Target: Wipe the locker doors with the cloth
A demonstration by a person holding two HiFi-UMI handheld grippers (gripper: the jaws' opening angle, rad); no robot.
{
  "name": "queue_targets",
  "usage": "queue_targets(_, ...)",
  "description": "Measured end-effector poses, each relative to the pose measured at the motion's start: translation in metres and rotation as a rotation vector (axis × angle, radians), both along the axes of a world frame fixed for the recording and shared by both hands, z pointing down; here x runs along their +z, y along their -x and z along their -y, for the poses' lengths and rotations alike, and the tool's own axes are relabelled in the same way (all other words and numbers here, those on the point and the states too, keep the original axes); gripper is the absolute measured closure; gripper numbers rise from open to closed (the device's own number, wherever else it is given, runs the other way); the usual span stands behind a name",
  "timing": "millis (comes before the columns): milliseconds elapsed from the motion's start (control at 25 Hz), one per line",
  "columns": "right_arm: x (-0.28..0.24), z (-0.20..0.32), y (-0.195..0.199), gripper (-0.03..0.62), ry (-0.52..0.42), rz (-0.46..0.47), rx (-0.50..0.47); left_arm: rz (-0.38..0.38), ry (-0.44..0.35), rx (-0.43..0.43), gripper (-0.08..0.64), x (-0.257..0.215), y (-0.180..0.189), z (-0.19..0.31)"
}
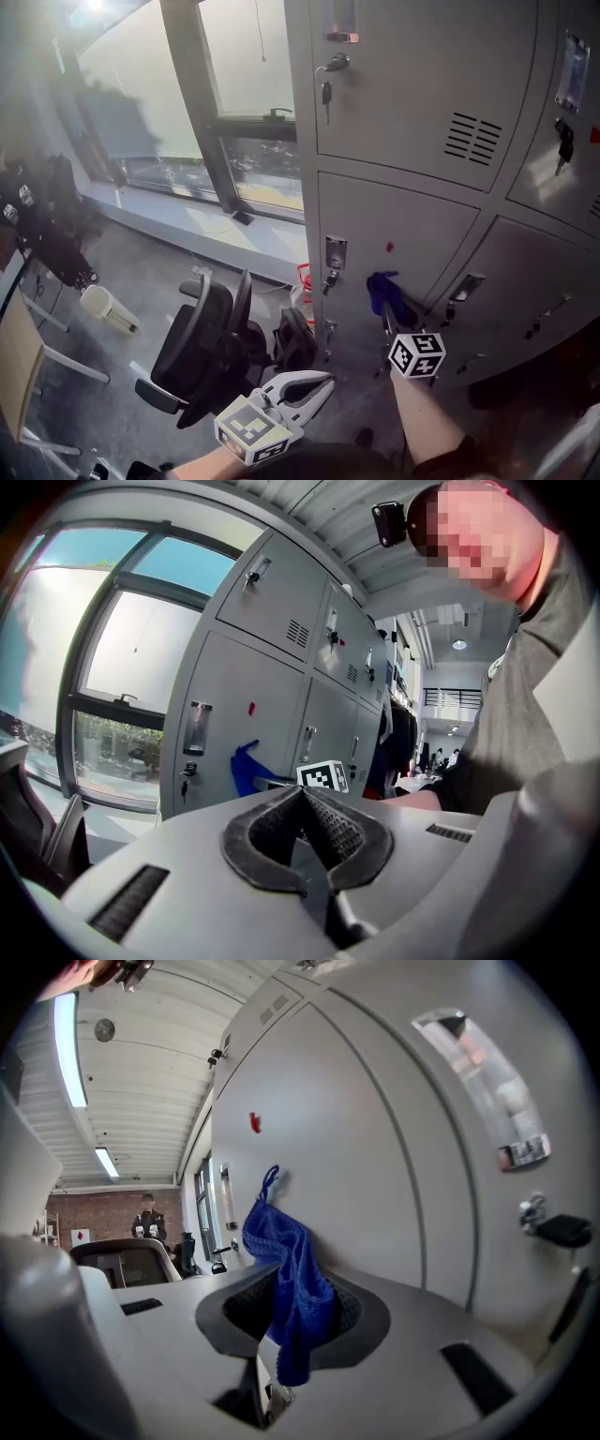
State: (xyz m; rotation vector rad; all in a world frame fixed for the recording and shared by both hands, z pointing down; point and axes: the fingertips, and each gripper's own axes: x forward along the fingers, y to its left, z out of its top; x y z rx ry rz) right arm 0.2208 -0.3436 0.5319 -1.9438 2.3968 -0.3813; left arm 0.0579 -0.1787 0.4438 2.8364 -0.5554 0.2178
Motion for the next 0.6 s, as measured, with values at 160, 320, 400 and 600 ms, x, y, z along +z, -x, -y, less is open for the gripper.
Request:
queue_targets(160, -0.001, -0.021, -0.038, 0.514, -0.001, -0.007, 0.068, 0.002, -0.006, 0.061, 0.552, -0.002, -0.022, -0.005)
queue_targets(320, -0.003, -0.038, -0.067, 0.514, -0.003, -0.008, 0.126, 0.002, -0.009, 0.107, 0.552, -0.003, -0.037, -0.011)
queue_targets(400, -0.002, -0.044, -0.073, 0.514, -0.003, -0.007, 0.149, 0.005, -0.011, 0.117, 0.552, -0.004, -0.039, -0.012)
queue_targets(600, 0.002, -0.042, -0.050, 0.514, -0.001, -0.005, 0.120, 0.013, -0.008, 0.101, 0.552, -0.002, -0.027, -0.010)
